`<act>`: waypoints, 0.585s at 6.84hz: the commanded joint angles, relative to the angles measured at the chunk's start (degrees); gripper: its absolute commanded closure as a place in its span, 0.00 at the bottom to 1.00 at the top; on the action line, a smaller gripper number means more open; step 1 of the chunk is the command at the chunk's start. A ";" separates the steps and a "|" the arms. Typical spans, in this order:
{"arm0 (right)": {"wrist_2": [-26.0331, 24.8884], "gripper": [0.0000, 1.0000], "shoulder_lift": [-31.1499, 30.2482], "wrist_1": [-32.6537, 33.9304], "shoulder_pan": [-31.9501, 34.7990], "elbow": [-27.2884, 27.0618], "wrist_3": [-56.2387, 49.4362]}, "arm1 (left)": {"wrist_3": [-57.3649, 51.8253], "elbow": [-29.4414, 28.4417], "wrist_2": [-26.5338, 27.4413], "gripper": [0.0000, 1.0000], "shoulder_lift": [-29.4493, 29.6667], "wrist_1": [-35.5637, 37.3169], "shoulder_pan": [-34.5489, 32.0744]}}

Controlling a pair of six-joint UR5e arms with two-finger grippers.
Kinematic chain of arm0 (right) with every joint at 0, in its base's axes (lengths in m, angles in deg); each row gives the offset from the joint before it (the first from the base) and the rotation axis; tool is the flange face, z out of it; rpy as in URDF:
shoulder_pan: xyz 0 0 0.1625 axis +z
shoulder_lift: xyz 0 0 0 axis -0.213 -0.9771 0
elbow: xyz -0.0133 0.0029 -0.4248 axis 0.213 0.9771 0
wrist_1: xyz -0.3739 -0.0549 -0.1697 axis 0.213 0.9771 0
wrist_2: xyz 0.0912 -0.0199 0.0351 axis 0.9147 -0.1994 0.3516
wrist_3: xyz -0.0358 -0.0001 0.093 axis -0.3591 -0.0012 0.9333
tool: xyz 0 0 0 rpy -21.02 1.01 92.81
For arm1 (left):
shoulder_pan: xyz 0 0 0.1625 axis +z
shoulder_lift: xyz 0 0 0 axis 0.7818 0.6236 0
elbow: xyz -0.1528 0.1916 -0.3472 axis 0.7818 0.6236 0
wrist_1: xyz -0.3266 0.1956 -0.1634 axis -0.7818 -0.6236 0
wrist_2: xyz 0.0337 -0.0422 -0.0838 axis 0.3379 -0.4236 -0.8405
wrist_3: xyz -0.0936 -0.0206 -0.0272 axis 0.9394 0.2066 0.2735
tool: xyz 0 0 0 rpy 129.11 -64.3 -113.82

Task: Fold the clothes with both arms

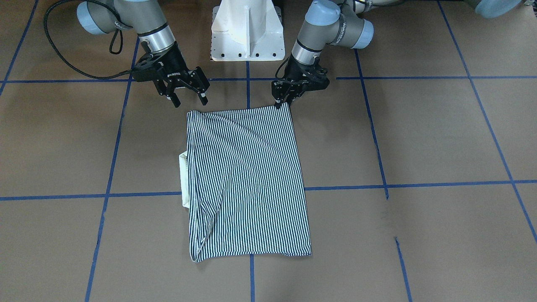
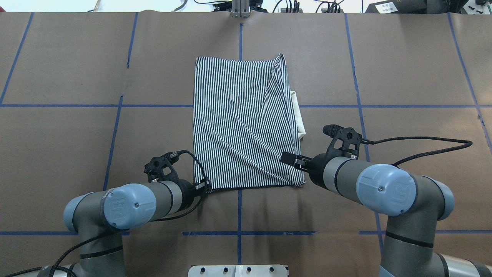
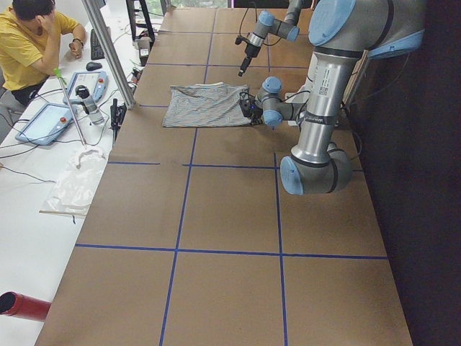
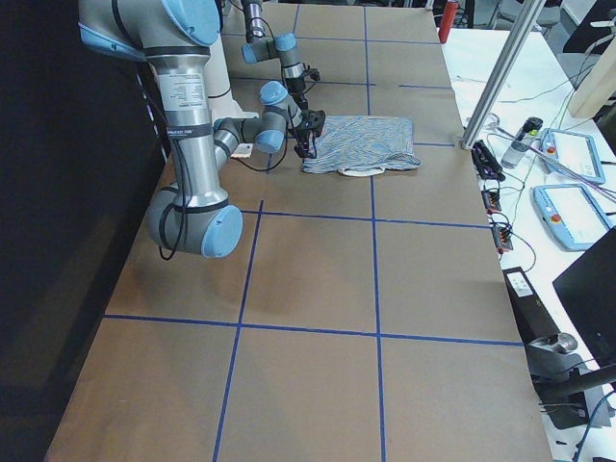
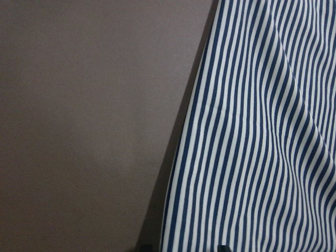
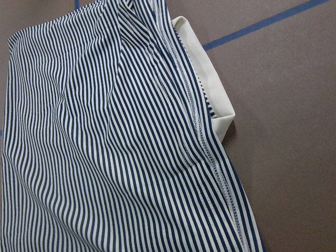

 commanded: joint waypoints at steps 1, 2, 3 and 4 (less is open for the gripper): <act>-0.09 0.01 0.00 0.00 0.00 0.01 0.00 | -0.51 0.27 -0.21 1.00 -0.07 0.01 -0.04; -0.09 0.01 0.00 0.00 0.00 0.10 0.00 | -0.51 0.44 -0.21 1.00 -0.07 0.01 -0.13; -0.17 0.01 0.00 0.00 -0.09 0.10 0.00 | -0.60 0.62 -0.13 1.00 -0.07 0.01 -0.13; -0.35 0.01 0.00 0.09 -0.09 0.19 0.00 | -0.60 0.62 -0.13 1.00 -0.07 0.01 -0.13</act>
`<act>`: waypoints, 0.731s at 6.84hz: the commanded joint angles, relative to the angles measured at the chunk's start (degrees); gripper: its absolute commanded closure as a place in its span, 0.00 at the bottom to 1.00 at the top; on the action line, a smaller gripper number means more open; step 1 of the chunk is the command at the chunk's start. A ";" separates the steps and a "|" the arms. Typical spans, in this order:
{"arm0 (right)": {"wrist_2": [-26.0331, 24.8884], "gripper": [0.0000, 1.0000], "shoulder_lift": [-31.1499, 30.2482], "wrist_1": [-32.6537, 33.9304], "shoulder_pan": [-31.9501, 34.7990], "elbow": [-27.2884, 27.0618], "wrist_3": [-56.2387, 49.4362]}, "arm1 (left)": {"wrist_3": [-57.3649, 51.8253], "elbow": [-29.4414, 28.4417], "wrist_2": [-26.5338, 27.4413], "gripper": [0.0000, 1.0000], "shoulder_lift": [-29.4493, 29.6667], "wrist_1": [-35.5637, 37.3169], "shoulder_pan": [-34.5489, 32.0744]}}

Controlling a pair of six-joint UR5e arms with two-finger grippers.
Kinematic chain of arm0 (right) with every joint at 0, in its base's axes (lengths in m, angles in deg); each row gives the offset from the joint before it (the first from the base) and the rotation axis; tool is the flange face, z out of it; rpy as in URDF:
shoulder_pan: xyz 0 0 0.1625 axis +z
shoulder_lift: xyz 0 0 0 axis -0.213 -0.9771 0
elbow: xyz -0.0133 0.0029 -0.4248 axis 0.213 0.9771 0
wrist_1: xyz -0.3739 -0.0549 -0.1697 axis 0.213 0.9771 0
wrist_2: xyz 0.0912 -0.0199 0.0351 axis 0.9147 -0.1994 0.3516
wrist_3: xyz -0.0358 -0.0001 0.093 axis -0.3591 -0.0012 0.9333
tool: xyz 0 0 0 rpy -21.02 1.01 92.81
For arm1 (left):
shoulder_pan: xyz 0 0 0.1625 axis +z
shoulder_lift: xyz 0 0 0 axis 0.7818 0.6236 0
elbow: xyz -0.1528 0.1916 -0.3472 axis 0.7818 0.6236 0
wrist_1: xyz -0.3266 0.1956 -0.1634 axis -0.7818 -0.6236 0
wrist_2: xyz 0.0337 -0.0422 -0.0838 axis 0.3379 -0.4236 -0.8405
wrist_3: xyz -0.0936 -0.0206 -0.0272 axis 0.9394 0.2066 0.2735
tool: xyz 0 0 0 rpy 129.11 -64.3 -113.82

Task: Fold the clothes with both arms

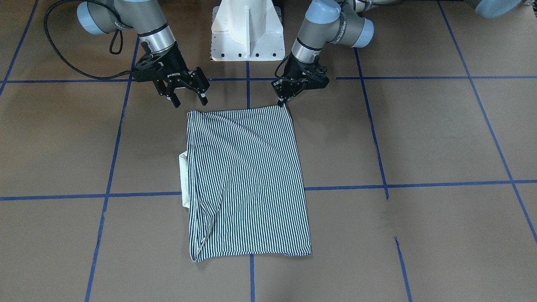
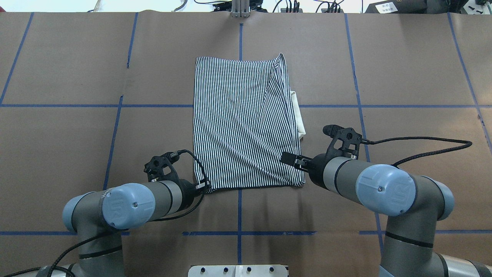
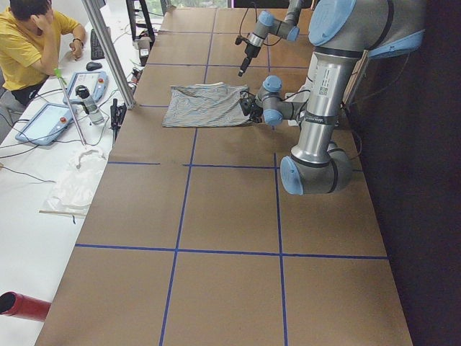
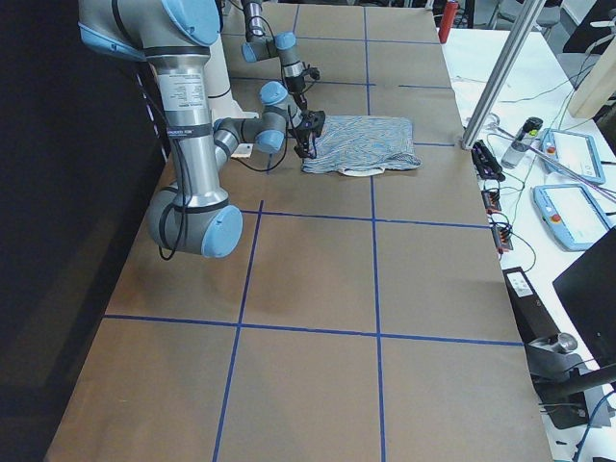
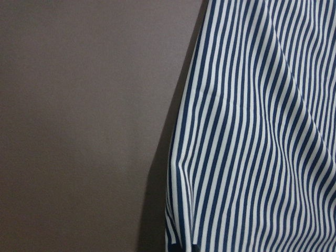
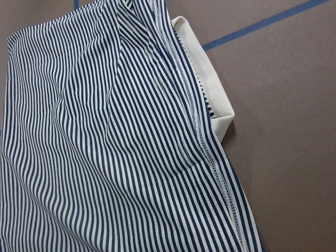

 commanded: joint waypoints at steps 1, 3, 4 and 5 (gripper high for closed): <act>-0.16 0.01 0.44 0.59 -0.12 0.07 0.52 | -0.04 0.08 0.03 1.00 0.00 0.00 0.07; -0.34 0.19 5.06 8.10 -0.91 1.46 14.53 | 0.05 0.08 0.11 1.00 0.00 0.00 0.07; -0.43 0.22 8.23 13.46 -1.69 3.57 18.59 | 0.05 0.25 0.11 1.00 0.00 0.00 0.07; -0.51 0.22 11.05 18.04 -2.05 5.41 18.72 | 0.05 0.34 0.11 1.00 0.00 0.00 0.07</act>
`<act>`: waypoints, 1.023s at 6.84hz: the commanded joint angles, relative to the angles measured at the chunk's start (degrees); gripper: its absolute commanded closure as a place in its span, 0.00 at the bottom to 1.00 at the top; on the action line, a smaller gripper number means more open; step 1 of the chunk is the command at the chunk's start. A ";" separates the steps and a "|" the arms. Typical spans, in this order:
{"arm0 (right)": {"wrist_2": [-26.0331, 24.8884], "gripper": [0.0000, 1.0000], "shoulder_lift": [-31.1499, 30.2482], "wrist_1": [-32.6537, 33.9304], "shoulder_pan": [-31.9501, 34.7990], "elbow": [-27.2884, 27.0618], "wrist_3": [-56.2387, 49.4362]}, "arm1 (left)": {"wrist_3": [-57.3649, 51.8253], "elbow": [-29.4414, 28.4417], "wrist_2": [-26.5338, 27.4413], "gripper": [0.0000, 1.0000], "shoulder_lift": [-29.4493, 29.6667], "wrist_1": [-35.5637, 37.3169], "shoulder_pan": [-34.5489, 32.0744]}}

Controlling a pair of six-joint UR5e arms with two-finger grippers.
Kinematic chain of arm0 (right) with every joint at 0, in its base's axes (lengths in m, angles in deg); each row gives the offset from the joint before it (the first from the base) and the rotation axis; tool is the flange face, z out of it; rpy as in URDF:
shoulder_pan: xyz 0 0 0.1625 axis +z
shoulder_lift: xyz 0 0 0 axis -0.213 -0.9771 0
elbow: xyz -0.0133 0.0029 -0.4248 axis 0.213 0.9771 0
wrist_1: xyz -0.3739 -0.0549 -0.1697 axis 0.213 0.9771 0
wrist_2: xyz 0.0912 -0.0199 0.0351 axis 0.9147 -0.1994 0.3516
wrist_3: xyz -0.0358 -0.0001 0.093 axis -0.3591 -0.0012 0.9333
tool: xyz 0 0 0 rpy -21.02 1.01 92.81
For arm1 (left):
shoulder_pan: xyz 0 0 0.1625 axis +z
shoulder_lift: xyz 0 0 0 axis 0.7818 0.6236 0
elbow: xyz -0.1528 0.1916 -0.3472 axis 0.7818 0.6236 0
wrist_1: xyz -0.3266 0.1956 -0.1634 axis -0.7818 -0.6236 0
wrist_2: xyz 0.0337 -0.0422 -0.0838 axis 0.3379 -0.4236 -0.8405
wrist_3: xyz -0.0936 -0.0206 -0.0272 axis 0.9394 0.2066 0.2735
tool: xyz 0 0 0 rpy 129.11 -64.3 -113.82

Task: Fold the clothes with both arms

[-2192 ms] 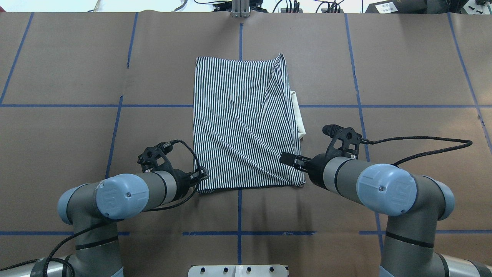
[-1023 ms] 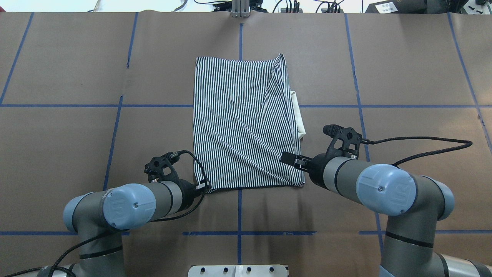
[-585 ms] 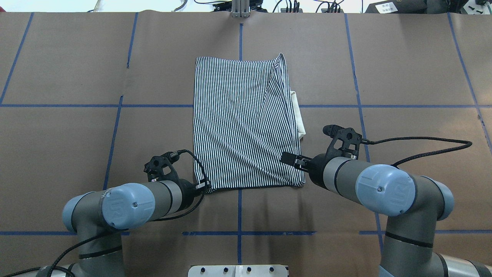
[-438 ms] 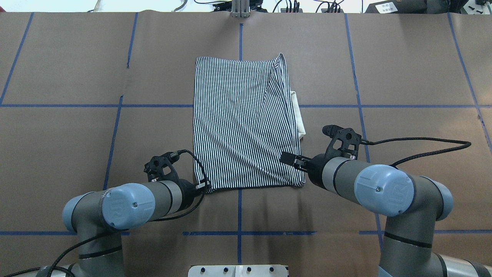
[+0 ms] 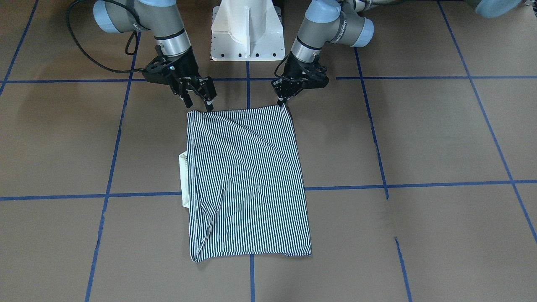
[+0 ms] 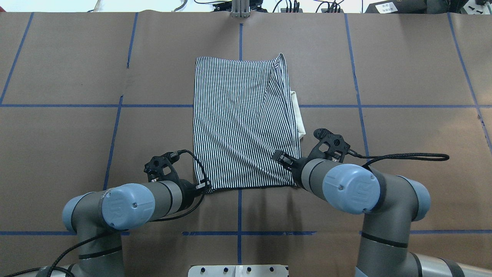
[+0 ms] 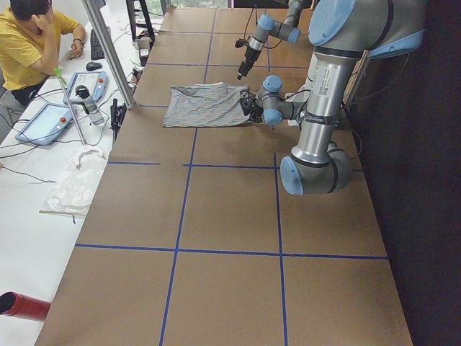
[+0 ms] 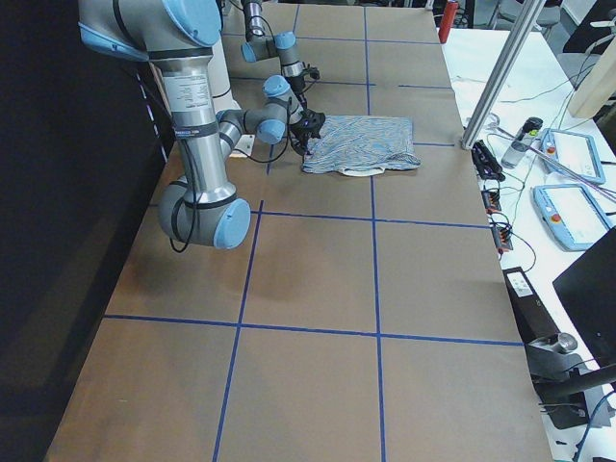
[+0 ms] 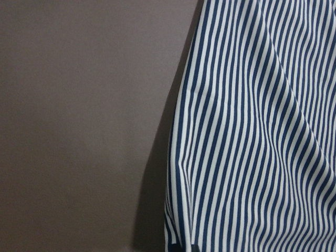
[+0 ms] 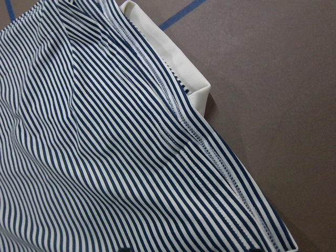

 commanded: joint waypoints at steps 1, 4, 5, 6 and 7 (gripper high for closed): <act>-0.11 0.22 3.97 6.66 -1.08 4.69 2.23 | 0.00 0.21 0.01 1.00 0.00 0.00 0.00; -0.02 0.21 7.74 14.99 -1.35 5.41 2.14 | 0.09 0.29 0.10 1.00 0.00 0.00 0.00; -0.02 0.21 8.02 14.93 -1.35 6.37 2.15 | 0.09 0.30 0.10 1.00 0.00 0.00 0.00; -0.11 0.21 9.67 15.02 -1.35 8.47 2.15 | 0.09 0.30 0.10 1.00 0.00 0.00 0.00; -0.11 0.21 10.21 15.02 -1.35 9.19 2.15 | 0.09 0.30 0.10 1.00 0.00 0.00 0.00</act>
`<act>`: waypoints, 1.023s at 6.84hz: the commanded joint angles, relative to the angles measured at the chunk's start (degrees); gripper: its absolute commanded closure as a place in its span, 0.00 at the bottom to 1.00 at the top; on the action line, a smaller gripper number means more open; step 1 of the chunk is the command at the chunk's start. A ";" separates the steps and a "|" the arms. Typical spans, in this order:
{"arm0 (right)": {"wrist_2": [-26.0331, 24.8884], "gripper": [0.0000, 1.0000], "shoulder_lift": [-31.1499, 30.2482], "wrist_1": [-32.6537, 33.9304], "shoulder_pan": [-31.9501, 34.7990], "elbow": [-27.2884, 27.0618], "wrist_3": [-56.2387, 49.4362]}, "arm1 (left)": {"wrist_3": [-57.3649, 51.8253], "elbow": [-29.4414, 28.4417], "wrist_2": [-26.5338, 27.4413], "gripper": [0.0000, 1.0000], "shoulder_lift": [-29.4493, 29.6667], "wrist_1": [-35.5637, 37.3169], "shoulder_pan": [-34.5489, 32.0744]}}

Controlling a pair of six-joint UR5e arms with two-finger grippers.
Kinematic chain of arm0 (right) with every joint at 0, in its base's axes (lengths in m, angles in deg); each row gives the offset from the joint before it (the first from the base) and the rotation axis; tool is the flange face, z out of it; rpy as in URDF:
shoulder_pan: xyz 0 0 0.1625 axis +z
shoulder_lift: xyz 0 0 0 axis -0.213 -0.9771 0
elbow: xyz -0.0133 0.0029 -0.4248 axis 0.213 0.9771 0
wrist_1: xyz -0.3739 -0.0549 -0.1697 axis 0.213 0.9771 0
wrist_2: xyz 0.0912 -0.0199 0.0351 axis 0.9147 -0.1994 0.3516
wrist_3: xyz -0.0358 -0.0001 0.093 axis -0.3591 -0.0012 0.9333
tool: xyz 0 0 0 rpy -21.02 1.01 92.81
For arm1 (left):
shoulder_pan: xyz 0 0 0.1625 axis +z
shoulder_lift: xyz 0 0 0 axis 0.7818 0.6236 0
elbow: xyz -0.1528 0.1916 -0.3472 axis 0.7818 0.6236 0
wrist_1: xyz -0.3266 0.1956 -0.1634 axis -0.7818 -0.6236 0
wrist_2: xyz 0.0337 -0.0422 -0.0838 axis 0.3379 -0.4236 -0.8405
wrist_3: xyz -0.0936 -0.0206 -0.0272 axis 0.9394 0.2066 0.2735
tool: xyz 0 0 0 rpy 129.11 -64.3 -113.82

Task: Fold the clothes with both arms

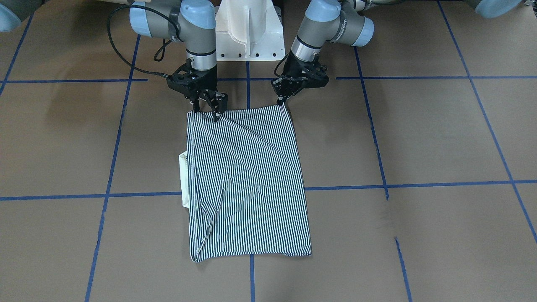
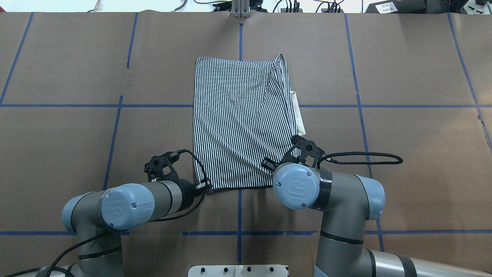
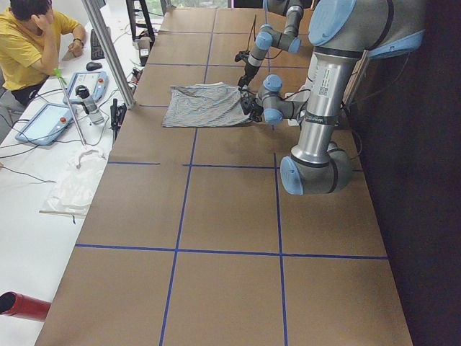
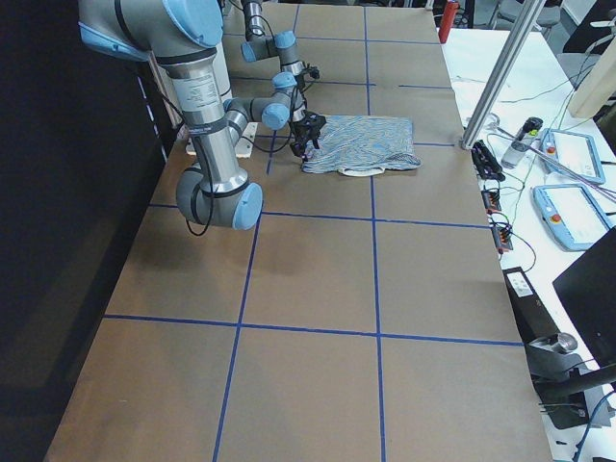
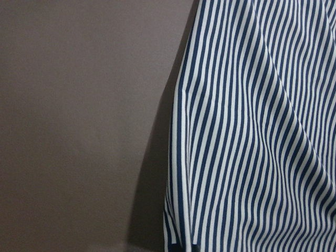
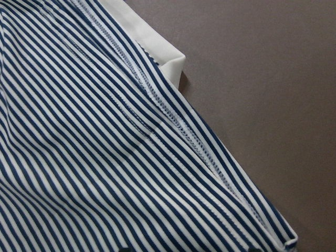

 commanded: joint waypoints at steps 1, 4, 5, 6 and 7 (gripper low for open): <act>-0.03 0.21 1.12 1.21 0.17 1.40 -0.08 | -0.08 0.00 0.00 1.00 0.00 0.00 0.00; -0.03 0.21 1.20 1.84 0.52 1.93 -0.52 | -0.08 0.00 -0.08 1.00 0.00 0.00 0.09; -0.03 0.21 1.20 1.84 0.52 2.37 -0.44 | -0.17 0.00 -0.08 1.00 0.00 0.00 0.09; -0.03 0.21 1.20 1.84 0.52 2.55 -0.44 | -0.17 -0.08 -0.08 1.00 0.00 0.00 0.09; -0.03 0.21 1.20 1.84 0.52 2.81 -0.44 | -0.17 -0.08 -0.08 1.00 0.00 0.00 0.09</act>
